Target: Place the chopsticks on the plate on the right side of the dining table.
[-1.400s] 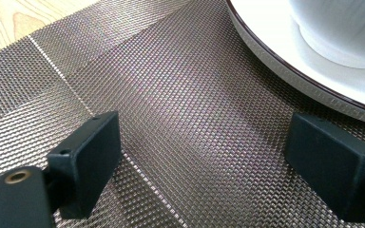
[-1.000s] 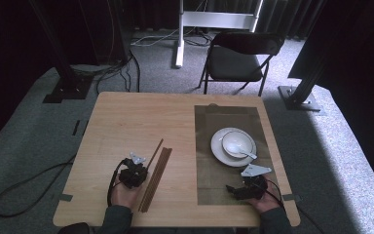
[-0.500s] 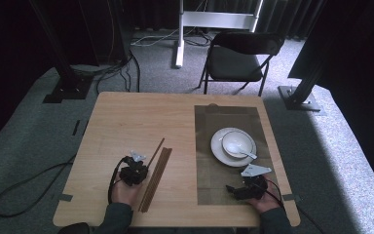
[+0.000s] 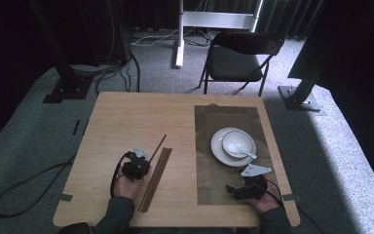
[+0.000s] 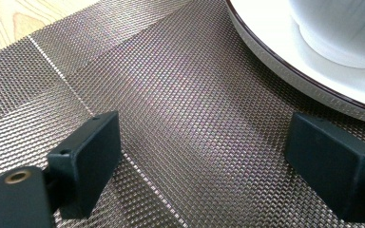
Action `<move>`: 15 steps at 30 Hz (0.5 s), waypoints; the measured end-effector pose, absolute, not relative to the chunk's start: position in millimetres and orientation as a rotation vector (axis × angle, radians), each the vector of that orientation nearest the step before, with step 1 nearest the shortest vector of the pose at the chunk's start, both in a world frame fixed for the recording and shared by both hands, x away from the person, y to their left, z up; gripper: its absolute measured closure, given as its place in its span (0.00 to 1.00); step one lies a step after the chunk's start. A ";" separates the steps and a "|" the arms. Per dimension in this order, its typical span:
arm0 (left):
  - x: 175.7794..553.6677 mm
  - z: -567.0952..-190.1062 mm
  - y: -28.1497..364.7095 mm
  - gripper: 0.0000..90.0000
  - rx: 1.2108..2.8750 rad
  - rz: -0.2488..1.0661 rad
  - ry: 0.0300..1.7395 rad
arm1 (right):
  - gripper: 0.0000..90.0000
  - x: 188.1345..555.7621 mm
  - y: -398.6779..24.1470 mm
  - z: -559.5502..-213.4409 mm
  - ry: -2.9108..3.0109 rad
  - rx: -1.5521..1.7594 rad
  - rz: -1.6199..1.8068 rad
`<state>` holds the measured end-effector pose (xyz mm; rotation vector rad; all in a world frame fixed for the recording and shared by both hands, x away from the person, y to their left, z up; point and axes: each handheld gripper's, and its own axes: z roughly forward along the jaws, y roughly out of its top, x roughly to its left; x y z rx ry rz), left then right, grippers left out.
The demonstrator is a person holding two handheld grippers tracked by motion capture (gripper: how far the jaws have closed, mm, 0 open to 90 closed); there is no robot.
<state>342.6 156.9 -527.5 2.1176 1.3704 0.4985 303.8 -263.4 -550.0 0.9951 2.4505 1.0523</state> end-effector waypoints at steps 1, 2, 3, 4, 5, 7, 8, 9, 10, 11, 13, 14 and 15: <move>342.9 -527.0 157.2 0.95 2.117 0.498 1.369 | 0.13 303.8 -263.4 -550.0 2.450 0.995 1.052; 343.3 -526.2 157.5 0.95 2.113 0.499 1.370 | 0.13 303.8 -263.4 -550.0 2.450 0.995 1.052; 343.9 -525.3 158.0 0.95 2.109 0.502 1.371 | 0.13 303.8 -263.4 -550.0 2.450 0.995 1.052; 344.5 -524.5 158.4 0.95 2.109 0.504 1.370 | 0.13 303.8 -263.4 -550.0 2.450 0.995 1.052; 345.3 -524.2 158.6 0.95 2.109 0.508 1.372 | 0.13 303.8 -263.4 -550.0 2.450 0.995 1.052; 347.4 -524.4 158.8 0.95 2.107 0.510 1.375 | 0.13 303.8 -263.4 -550.0 2.451 0.995 1.052; 348.5 -524.6 159.0 0.95 2.108 0.512 1.375 | 0.13 303.8 -263.5 -550.1 2.451 0.993 1.052; 349.4 -524.6 159.0 0.95 2.108 0.513 1.374 | 0.13 303.8 -263.5 -550.1 2.450 0.993 1.052; 350.0 -524.6 158.9 0.95 2.110 0.514 1.373 | 0.13 303.8 -263.5 -550.1 2.450 0.993 1.052; 350.4 -524.5 158.7 0.95 2.109 0.515 1.374 | 0.13 303.8 -263.5 -550.1 2.450 0.993 1.052; 351.7 -524.0 158.7 0.95 2.111 0.516 1.369 | 0.13 303.9 -263.5 -550.1 2.450 0.992 1.052; 352.1 -523.7 158.7 0.95 2.109 0.515 1.369 | 0.13 303.9 -263.5 -550.1 2.451 0.992 1.052; 352.2 -523.2 158.6 0.95 2.107 0.515 1.370 | 0.13 303.9 -263.5 -550.1 2.450 0.993 1.053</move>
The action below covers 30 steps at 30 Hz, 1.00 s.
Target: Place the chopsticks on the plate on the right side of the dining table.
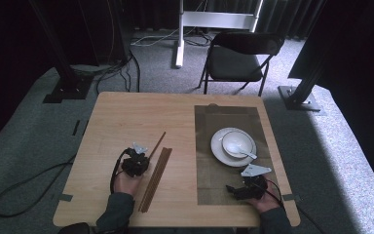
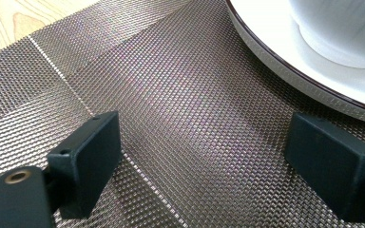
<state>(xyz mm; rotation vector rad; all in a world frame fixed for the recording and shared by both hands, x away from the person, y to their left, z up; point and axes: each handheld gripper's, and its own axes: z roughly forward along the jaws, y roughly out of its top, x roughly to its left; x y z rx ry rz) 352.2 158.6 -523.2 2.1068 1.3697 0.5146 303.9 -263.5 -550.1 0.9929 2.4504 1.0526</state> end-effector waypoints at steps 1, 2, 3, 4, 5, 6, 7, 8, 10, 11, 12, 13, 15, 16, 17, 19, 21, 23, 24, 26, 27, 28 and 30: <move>352.2 -522.9 158.4 0.95 2.104 0.516 1.370 | 0.13 303.9 -263.5 -550.1 2.450 0.993 1.053; 352.0 -522.4 158.0 0.95 2.102 0.520 1.367 | 0.13 303.9 -263.5 -550.1 2.450 0.993 1.053; 351.7 -522.0 157.5 0.95 2.102 0.523 1.364 | 0.13 303.9 -263.5 -550.1 2.450 0.993 1.053; 351.5 -521.5 157.0 0.95 2.102 0.525 1.362 | 0.13 303.9 -263.5 -550.1 2.450 0.993 1.053; 351.6 -521.1 156.7 0.95 2.101 0.525 1.359 | 0.13 303.9 -263.5 -550.1 2.450 0.993 1.053; 351.6 -520.5 156.3 0.95 2.099 0.527 1.357 | 0.13 303.9 -263.5 -550.1 2.450 0.993 1.053; 352.0 -519.8 156.4 0.95 2.103 0.530 1.353 | 0.13 303.9 -263.5 -550.1 2.451 0.993 1.053; 352.3 -519.5 156.1 0.95 2.099 0.531 1.352 | 0.13 303.9 -263.5 -550.1 2.450 0.993 1.052; 352.8 -518.5 155.7 0.95 2.100 0.535 1.349 | 0.13 303.9 -263.5 -550.1 2.450 0.992 1.053; 353.1 -518.1 155.4 0.95 2.101 0.537 1.346 | 0.13 303.9 -263.5 -550.1 2.450 0.992 1.053; 353.4 -517.6 155.1 0.95 2.103 0.535 1.344 | 0.13 304.0 -263.5 -550.1 2.450 0.991 1.053; 353.5 -517.4 154.9 0.95 2.100 0.535 1.343 | 0.13 304.0 -263.5 -550.1 2.450 0.991 1.053; 354.1 -517.0 154.4 0.95 2.099 0.528 1.339 | 0.13 304.0 -263.5 -550.1 2.450 0.991 1.053; 354.2 -516.8 153.6 0.95 2.095 0.527 1.338 | 0.13 304.0 -263.5 -550.1 2.450 0.991 1.053; 354.3 -516.2 153.1 0.95 2.097 0.526 1.337 | 0.13 304.0 -263.5 -550.1 2.450 0.991 1.053; 354.6 -514.7 152.4 0.95 2.094 0.528 1.331 | 0.13 303.9 -263.5 -550.1 2.450 0.991 1.053; 355.2 -513.0 151.3 0.95 2.089 0.528 1.325 | 0.13 303.9 -263.5 -550.1 2.450 0.991 1.053; 355.8 -511.4 150.4 0.95 2.088 0.531 1.320 | 0.13 303.8 -263.4 -550.1 2.450 0.993 1.052; 356.1 -510.9 149.9 0.95 2.086 0.532 1.319 | 0.13 303.8 -263.4 -550.1 2.450 0.993 1.052; 356.9 -510.2 149.7 0.95 2.083 0.524 1.317 | 0.13 303.8 -263.5 -550.1 2.450 0.993 1.052; 357.6 -510.3 149.9 0.95 2.073 0.510 1.320 | 0.13 303.8 -263.4 -550.1 2.450 0.993 1.052; 358.2 -510.4 150.2 0.95 2.066 0.499 1.323 | 0.13 303.8 -263.5 -550.1 2.450 0.993 1.052; 359.0 -510.5 149.7 0.95 2.059 0.494 1.328 | 0.13 303.8 -263.5 -550.1 2.450 0.993 1.053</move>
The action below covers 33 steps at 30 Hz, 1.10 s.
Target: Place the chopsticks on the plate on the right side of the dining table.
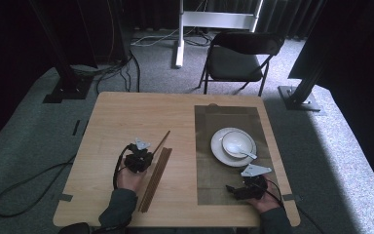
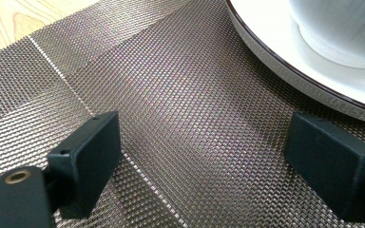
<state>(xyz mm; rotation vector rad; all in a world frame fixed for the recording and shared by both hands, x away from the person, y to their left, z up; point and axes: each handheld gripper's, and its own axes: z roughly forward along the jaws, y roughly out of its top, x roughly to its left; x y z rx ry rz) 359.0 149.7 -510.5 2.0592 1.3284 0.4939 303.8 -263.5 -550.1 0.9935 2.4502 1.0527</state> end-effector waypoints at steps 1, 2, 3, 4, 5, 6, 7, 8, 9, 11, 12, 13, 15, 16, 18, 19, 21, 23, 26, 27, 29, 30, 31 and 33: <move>359.1 -510.4 149.5 0.95 2.060 0.493 1.327 | 0.13 303.8 -263.5 -550.1 2.450 0.993 1.052; 359.0 -509.9 149.0 0.95 2.060 0.491 1.326 | 0.13 303.8 -263.5 -550.1 2.450 0.993 1.053; 359.0 -509.2 148.5 0.95 2.059 0.492 1.321 | 0.13 303.8 -263.5 -550.1 2.450 0.993 1.053; 359.1 -508.5 148.0 0.95 2.060 0.492 1.318 | 0.13 303.8 -263.5 -550.1 2.450 0.993 1.052; 359.2 -508.0 147.5 0.95 2.058 0.492 1.317 | 0.13 303.8 -263.4 -550.1 2.450 0.993 1.053; 359.3 -507.1 147.0 0.95 2.059 0.494 1.313 | 0.13 303.8 -263.5 -550.1 2.450 0.993 1.052; 359.6 -506.1 146.3 0.95 2.057 0.493 1.310 | 0.13 303.8 -263.5 -550.1 2.450 0.993 1.052; 359.8 -505.5 146.1 0.95 2.051 0.484 1.311 | 0.13 303.8 -263.5 -550.1 2.450 0.993 1.052; 360.3 -505.2 145.9 0.95 2.042 0.472 1.309 | 0.13 303.8 -263.5 -550.1 2.450 0.993 1.053; 360.7 -504.6 144.5 0.95 2.040 0.474 1.308 | 0.13 303.8 -263.5 -550.1 2.450 0.993 1.052; 361.0 -504.0 143.6 0.95 2.041 0.471 1.305 | 0.13 303.8 -263.5 -550.1 2.450 0.993 1.052; 361.1 -503.8 143.0 0.95 2.040 0.471 1.303 | 0.13 303.8 -263.5 -550.1 2.450 0.993 1.052; 361.1 -502.6 140.7 0.95 2.039 0.471 1.294 | 0.13 303.8 -263.5 -550.1 2.450 0.993 1.052; 360.9 -501.3 139.1 0.95 2.040 0.471 1.288 | 0.13 303.8 -263.5 -550.1 2.450 0.993 1.052; 360.8 -499.0 137.0 0.95 2.042 0.474 1.276 | 0.13 303.8 -263.5 -550.1 2.450 0.993 1.053; 360.8 -498.1 136.0 0.95 2.039 0.474 1.275 | 0.13 303.8 -263.5 -550.1 2.450 0.993 1.052; 360.8 -495.4 133.8 0.95 2.036 0.476 1.267 | 0.13 303.8 -263.5 -550.1 2.450 0.993 1.052; 360.6 -492.8 131.5 0.95 2.034 0.478 1.258 | 0.13 303.8 -263.5 -550.1 2.450 0.993 1.052; 360.7 -489.7 128.3 0.95 2.032 0.477 1.246 | 0.13 303.8 -263.5 -550.1 2.450 0.993 1.052; 360.8 -489.3 127.4 0.95 2.031 0.475 1.244 | 0.13 303.8 -263.5 -550.1 2.450 0.993 1.052; 361.1 -488.2 124.8 0.95 2.033 0.477 1.234 | 0.13 303.8 -263.5 -550.1 2.450 0.993 1.052; 361.1 -487.9 123.8 0.95 2.031 0.475 1.234 | 0.13 303.8 -263.5 -550.1 2.450 0.993 1.052; 361.3 -487.2 122.5 0.95 2.035 0.474 1.228 | 0.13 303.8 -263.5 -550.1 2.450 0.993 1.052; 361.5 -486.2 120.9 0.95 2.035 0.473 1.223 | 0.13 303.8 -263.5 -550.1 2.450 0.993 1.052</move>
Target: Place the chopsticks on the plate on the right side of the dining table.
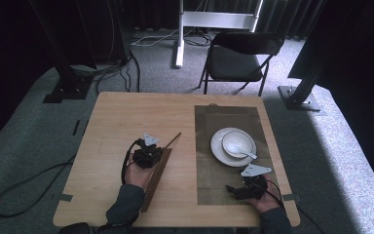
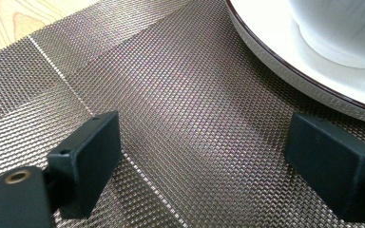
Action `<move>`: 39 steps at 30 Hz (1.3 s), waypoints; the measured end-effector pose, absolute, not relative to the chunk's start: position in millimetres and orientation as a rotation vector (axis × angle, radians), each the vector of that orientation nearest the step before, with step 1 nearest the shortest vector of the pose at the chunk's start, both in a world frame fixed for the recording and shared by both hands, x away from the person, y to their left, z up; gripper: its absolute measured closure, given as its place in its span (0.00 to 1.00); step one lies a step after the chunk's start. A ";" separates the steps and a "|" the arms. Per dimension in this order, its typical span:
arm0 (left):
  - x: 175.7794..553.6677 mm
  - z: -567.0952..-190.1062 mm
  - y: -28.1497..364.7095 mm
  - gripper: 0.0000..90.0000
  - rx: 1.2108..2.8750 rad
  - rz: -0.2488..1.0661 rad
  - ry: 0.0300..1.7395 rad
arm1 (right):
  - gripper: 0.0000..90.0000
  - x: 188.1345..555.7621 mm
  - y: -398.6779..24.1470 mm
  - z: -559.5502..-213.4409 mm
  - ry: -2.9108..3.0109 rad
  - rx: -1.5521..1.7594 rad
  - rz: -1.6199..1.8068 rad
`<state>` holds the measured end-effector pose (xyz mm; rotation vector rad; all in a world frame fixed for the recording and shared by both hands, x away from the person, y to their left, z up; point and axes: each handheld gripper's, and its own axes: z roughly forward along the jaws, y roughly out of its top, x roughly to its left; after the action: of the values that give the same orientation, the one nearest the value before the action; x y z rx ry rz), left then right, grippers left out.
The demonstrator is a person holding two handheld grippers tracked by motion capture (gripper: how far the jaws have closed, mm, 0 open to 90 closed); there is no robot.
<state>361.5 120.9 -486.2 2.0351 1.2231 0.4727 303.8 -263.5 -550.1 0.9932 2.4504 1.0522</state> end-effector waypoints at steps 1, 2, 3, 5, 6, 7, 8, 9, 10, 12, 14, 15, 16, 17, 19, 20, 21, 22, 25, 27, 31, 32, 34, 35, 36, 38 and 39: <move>361.6 -485.3 119.8 0.95 2.033 0.473 1.220 | 0.13 303.8 -263.5 -550.1 2.450 0.993 1.052; 361.7 -484.6 118.9 0.95 2.034 0.474 1.217 | 0.13 303.8 -263.5 -550.1 2.450 0.993 1.052; 361.9 -483.9 118.2 0.95 2.035 0.475 1.212 | 0.13 303.8 -263.5 -550.1 2.450 0.993 1.052; 362.3 -482.6 116.6 0.95 2.033 0.476 1.207 | 0.13 303.8 -263.5 -550.1 2.450 0.993 1.052; 362.4 -481.9 115.8 0.95 2.033 0.475 1.205 | 0.13 303.8 -263.5 -550.1 2.450 0.993 1.052; 362.5 -481.5 115.4 0.95 2.034 0.476 1.202 | 0.13 303.8 -263.5 -550.1 2.450 0.993 1.052; 362.7 -480.8 114.7 0.95 2.037 0.475 1.199 | 0.13 303.8 -263.5 -550.1 2.450 0.993 1.052; 362.8 -480.5 113.4 0.95 2.032 0.474 1.200 | 0.13 303.9 -263.5 -550.1 2.450 0.993 1.052; 362.9 -480.1 112.7 0.95 2.034 0.475 1.194 | 0.13 303.9 -263.5 -550.1 2.450 0.992 1.052; 363.0 -479.4 110.6 0.95 2.036 0.474 1.189 | 0.13 303.9 -263.5 -550.1 2.450 0.991 1.052; 363.2 -478.5 108.8 0.95 2.038 0.474 1.184 | 0.13 303.9 -263.5 -550.1 2.450 0.991 1.053; 363.4 -477.7 108.1 0.95 2.043 0.474 1.181 | 0.13 303.9 -263.5 -550.1 2.450 0.991 1.052; 363.5 -476.8 106.9 0.95 2.043 0.471 1.177 | 0.13 303.9 -263.5 -550.1 2.450 0.991 1.053; 363.7 -476.3 105.8 0.95 2.041 0.475 1.173 | 0.13 303.9 -263.5 -550.1 2.450 0.992 1.052; 364.0 -475.1 103.9 0.95 2.038 0.475 1.168 | 0.13 303.9 -263.5 -550.1 2.450 0.992 1.052; 364.2 -474.3 103.0 0.95 2.040 0.472 1.168 | 0.13 303.9 -263.5 -550.1 2.450 0.991 1.052; 364.4 -473.6 102.0 0.95 2.039 0.473 1.162 | 0.13 303.9 -263.5 -550.1 2.450 0.991 1.052; 364.4 -472.7 100.6 0.95 2.037 0.474 1.160 | 0.13 303.9 -263.5 -550.1 2.450 0.991 1.052; 365.2 -470.3 97.5 0.95 2.038 0.475 1.150 | 0.13 303.9 -263.5 -550.1 2.450 0.991 1.052; 365.9 -468.3 95.2 0.95 2.038 0.476 1.141 | 0.13 303.8 -263.5 -550.1 2.450 0.993 1.052; 367.9 -464.1 90.9 0.95 2.042 0.482 1.122 | 0.13 303.8 -263.5 -550.1 2.450 0.993 1.052; 368.4 -463.1 90.0 0.95 2.038 0.485 1.121 | 0.13 303.8 -263.5 -550.1 2.450 0.993 1.053; 369.2 -461.2 88.9 0.95 2.038 0.488 1.115 | 0.13 303.8 -263.5 -550.1 2.450 0.992 1.052; 369.4 -460.5 88.5 0.95 2.037 0.490 1.113 | 0.13 303.8 -263.5 -550.1 2.450 0.992 1.052; 369.6 -459.6 88.0 0.95 2.037 0.491 1.111 | 0.13 303.8 -263.5 -550.1 2.450 0.992 1.052; 370.2 -458.1 87.1 0.95 2.035 0.495 1.106 | 0.13 303.8 -263.5 -550.1 2.450 0.992 1.052; 370.5 -457.4 86.7 0.95 2.033 0.497 1.104 | 0.13 303.8 -263.5 -550.1 2.450 0.993 1.052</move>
<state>370.5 86.7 -457.4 2.0331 1.1037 0.4967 303.8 -263.5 -550.1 0.9927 2.4503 1.0525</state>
